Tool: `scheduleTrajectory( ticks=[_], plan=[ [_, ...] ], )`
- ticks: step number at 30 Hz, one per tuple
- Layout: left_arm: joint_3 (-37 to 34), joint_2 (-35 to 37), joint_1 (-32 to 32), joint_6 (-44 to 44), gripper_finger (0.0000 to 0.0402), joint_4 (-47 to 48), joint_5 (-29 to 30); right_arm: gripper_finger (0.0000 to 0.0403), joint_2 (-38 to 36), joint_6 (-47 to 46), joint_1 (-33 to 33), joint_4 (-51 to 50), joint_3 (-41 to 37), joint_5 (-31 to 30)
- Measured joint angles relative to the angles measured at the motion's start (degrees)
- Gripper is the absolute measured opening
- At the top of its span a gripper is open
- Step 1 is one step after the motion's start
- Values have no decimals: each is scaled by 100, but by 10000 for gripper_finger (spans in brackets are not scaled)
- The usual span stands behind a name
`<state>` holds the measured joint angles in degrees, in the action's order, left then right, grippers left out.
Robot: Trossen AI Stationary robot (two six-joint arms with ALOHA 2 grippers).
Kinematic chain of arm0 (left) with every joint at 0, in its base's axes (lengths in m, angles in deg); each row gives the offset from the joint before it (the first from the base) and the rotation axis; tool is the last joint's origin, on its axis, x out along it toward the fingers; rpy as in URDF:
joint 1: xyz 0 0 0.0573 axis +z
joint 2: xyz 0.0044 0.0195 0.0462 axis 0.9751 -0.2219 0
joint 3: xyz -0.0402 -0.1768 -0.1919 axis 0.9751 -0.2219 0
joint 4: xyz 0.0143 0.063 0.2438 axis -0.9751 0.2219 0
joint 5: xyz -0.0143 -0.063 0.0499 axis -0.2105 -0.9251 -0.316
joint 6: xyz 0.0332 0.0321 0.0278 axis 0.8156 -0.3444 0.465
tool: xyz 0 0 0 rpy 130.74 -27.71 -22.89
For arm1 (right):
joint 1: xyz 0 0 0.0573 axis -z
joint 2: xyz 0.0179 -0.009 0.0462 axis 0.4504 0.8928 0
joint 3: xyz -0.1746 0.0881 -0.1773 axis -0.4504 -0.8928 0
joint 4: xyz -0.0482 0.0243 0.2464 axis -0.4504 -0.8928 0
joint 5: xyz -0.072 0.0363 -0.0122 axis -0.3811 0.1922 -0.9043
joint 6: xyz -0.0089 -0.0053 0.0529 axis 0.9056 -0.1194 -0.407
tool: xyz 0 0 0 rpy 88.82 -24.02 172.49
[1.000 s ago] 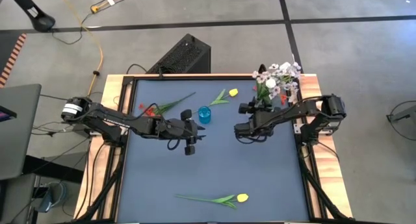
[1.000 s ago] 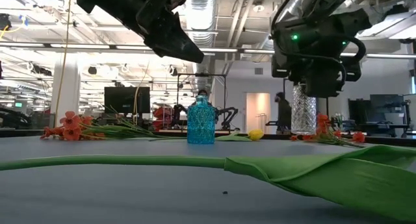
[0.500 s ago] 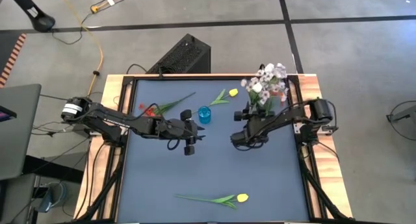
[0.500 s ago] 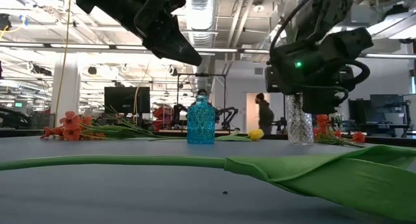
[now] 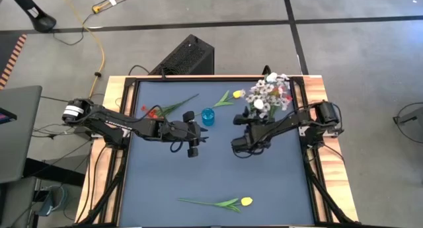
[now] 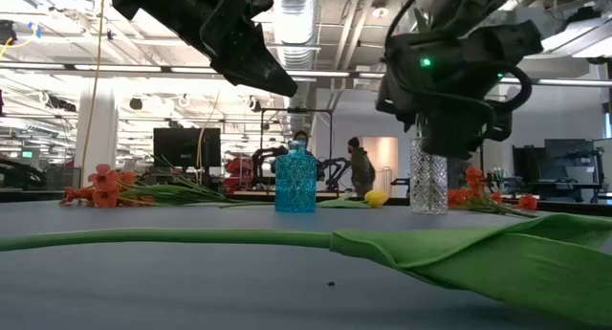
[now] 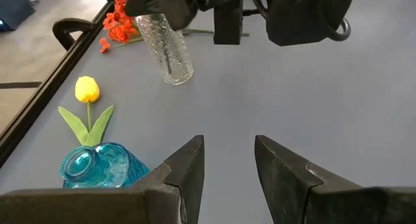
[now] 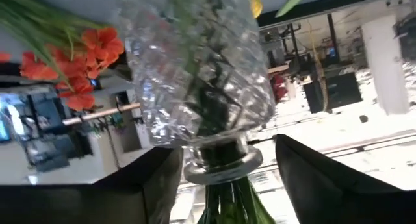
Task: Sort flowers into vase by color
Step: Put the white tulip into the transparent vase
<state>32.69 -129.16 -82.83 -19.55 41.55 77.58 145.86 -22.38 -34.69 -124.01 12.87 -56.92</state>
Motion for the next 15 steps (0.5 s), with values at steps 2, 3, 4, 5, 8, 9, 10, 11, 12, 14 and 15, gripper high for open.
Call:
scheduleTrajectory(
  ticks=[2, 3, 4, 5, 8, 9, 10, 11, 12, 14, 15],
  plan=[
    [0, 0, 0, -3, 125, 4, 0, 287, 0, -111, 29, 2, 39, -1],
    [0, 0, -1, -4, 125, 9, -2, 296, 1, -151, 40, 3, 51, -3],
    [0, 0, -2, -7, 125, 24, -3, 305, 1, -192, 55, 3, 54, -4],
    [0, 0, -2, -26, 125, 47, -4, 315, 0, -247, 56, 1, 54, -4],
    [0, 0, -2, -76, 125, 133, -7, 348, 1, -461, 56, -9, 54, -2],
    [0, 0, -2, -84, 125, 152, -7, 358, 2, -520, 56, -12, 54, -15],
    [0, 0, -2, -91, 125, 165, -7, 368, 2, -522, 56, -34, 54, -53],
    [0, 0, -2, -98, 125, 174, -7, 376, 2, -504, 56, -68, 54, -101],
    [0, 0, -2, -99, 125, 177, -7, 383, 2, -496, 56, -83, 54, -112],
    [0, 0, -2, -99, 125, 175, -7, 391, 2, -495, 25, -107, 55, -28],
    [0, 0, -2, -99, 125, 175, -7, 394, 2, -493, -3, -151, 56, 39]
  ],
)
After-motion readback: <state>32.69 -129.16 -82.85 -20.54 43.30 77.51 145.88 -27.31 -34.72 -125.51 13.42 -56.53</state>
